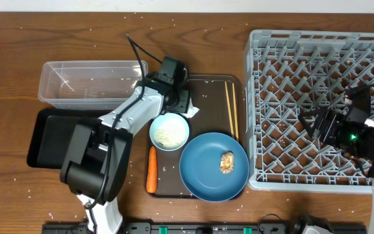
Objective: Sort waste into correct bins and load items into the dishwasher rack
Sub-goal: 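Drop the tissue into the clear plastic bin with the left gripper, then grasp the green snack wrapper and foil with the left gripper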
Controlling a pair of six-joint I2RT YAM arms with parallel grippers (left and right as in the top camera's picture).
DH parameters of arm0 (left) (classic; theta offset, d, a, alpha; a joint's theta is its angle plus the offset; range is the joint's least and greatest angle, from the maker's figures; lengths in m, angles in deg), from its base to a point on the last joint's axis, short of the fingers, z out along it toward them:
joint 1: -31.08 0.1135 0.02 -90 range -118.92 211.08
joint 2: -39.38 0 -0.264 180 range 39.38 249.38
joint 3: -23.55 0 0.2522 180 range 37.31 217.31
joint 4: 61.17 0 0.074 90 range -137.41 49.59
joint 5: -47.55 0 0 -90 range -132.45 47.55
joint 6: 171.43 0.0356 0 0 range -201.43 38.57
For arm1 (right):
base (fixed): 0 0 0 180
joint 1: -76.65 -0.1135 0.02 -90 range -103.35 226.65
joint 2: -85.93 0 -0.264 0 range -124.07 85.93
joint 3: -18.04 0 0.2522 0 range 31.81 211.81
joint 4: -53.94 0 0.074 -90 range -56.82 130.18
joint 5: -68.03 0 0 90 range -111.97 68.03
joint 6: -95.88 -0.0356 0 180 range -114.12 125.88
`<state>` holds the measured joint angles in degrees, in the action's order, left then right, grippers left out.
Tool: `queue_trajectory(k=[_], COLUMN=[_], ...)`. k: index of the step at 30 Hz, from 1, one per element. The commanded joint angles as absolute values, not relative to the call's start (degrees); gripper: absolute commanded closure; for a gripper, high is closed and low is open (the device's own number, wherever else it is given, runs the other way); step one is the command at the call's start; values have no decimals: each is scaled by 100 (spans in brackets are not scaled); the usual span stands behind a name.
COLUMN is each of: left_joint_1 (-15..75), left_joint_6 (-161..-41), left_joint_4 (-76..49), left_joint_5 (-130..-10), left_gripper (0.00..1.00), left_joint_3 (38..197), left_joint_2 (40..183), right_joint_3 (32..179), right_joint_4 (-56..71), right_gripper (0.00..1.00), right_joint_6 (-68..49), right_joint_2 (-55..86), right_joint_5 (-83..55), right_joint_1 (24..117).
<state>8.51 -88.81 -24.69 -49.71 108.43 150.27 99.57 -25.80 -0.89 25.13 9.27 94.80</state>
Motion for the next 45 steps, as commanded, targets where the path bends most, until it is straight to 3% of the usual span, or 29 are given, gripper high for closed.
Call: queue_trajectory(k=[1, 7, 10, 15, 19, 22, 28, 29, 30, 31, 32, 33, 39, 45], left_joint_1=[832, 823, 825, 869, 1061, 1380, 2278, 2431, 2547, 2661, 2755, 2818, 2698, 1725], left_joint_6=[-8883, -8890, -8907, -8905, -8953, -8973, -9427, -9493, -9489, -9486, -9482, -9482, -9078, -8249], left_joint_4=[-2493, -2486, -2394, -2322, -2261, -2261, -2326, -2357, -2366, -2351, -2331, -2322, -2278, -1957], left_joint_5=[-4958, -4971, -4969, -4447, -3144, -2604, -2681, -2818, -3013, -3291, -3599, -3896, -5398, -4858], left_gripper=[60, 86, 93, 94, 94, 94, 93, 92, 83, 56, 37, 33, 30, 29], left_joint_3=[10832, 10847, 10847, 10847, 10847, 10840, 10840, 10840, 10843, 10843, 10843, 10843, 10843, 10840], left_joint_2=[15027, 14564, 14043, 13038, 12551, 12596, 13206, 13324, 13388, 13425, 13425, 13396, 13141, 13355], right_joint_3=[9957, 9957, 9957, 9957, 9957, 9957, 9957, 9957, 9957, 9957, 9957, 9957, 9957, 9957], right_joint_4=[-2582, -2573, -2553, -2555, -2558, -2558, -2566, -2573, -2586, -2595, -2621, -2643, -2634, -2597], right_gripper=[38, 38, 38, 38, 38, 38, 38, 38, 38, 38, 38, 38, 38, 37], right_joint_6=[-95, -93, -93, -93, -95, -97, -200, -200, -200, -200, -198, -198, -200, -200], right_joint_2=[2504, 2504, 2504, 2504, 2504, 2504, 2504, 2504, 2506, 2506, 2506, 2506, 2504, 2504], right_joint_5=[929, 932, 929, 932, 932, 934, 938, 938, 938, 936, 936, 936, 934, 934], right_joint_1=[9382, 9382, 9382, 9382, 9382, 9382, 9382, 9382, 9382, 9382, 9382, 9382, 9382, 9382])
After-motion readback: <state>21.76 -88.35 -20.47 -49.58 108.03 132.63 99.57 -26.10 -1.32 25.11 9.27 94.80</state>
